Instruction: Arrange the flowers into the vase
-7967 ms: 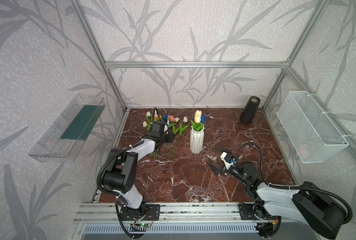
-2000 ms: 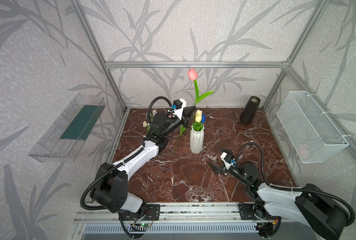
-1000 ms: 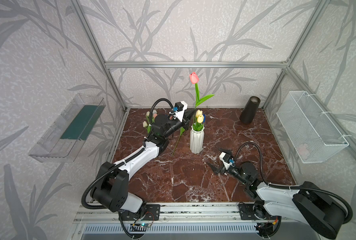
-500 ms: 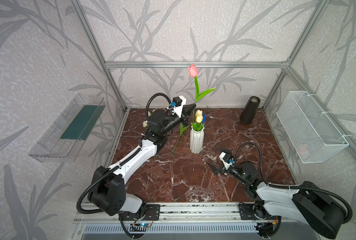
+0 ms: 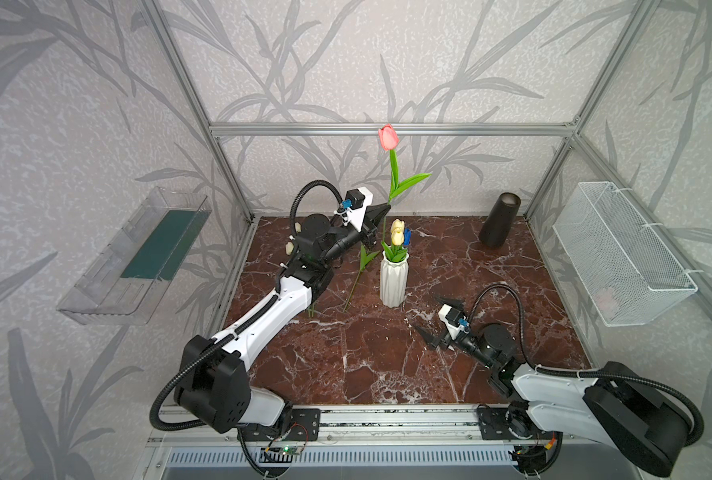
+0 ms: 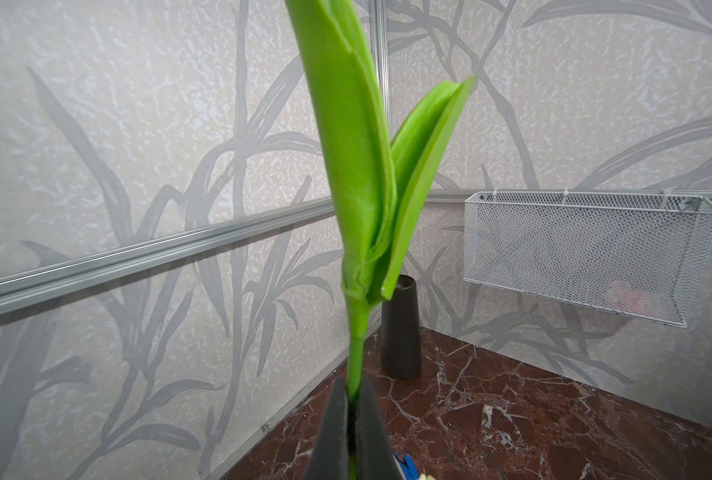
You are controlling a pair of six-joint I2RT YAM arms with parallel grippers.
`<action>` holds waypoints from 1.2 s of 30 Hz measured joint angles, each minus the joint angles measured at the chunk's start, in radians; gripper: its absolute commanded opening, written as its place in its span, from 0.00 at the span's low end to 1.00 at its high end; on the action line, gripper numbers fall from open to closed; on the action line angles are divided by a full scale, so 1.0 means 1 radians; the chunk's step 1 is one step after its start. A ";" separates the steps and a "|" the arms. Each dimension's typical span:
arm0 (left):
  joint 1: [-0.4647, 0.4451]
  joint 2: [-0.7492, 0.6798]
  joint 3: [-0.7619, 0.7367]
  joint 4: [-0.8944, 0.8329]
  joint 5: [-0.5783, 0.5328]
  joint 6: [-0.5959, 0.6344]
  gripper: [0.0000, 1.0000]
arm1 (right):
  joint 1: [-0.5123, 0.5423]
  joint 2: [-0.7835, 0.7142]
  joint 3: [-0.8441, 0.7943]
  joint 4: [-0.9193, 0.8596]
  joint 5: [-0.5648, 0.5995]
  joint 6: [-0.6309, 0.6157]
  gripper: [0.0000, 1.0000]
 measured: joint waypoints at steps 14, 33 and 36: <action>0.000 0.053 -0.100 0.119 0.017 -0.106 0.00 | 0.005 0.003 0.000 0.002 0.000 -0.001 0.99; -0.026 -0.049 -0.118 0.102 0.023 -0.119 0.00 | 0.011 0.047 0.002 0.030 0.000 -0.004 0.99; -0.038 -0.063 -0.126 0.103 0.020 -0.132 0.00 | 0.011 0.048 0.002 0.030 0.000 -0.005 0.99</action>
